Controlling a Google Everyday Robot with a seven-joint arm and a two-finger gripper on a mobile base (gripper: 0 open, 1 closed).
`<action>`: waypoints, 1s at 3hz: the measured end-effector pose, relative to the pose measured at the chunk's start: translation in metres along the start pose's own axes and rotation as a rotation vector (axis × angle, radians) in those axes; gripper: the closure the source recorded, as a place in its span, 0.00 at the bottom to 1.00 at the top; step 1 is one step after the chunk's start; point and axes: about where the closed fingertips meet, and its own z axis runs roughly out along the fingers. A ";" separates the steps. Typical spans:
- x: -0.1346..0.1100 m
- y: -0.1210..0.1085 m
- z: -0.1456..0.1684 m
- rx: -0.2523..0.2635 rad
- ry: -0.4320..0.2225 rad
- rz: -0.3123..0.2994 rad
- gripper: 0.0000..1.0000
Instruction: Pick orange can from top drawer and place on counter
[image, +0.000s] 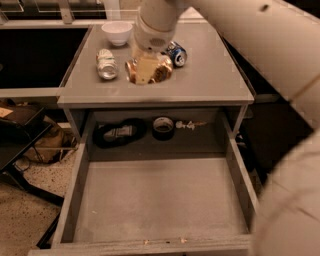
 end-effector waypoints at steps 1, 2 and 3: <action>0.002 -0.051 0.023 0.042 0.061 -0.004 1.00; 0.045 -0.064 0.068 -0.010 0.077 0.127 1.00; 0.072 -0.058 0.098 -0.070 0.035 0.226 1.00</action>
Offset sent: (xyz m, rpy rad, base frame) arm 0.1448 -0.0533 -0.1101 0.0324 0.2107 -0.3082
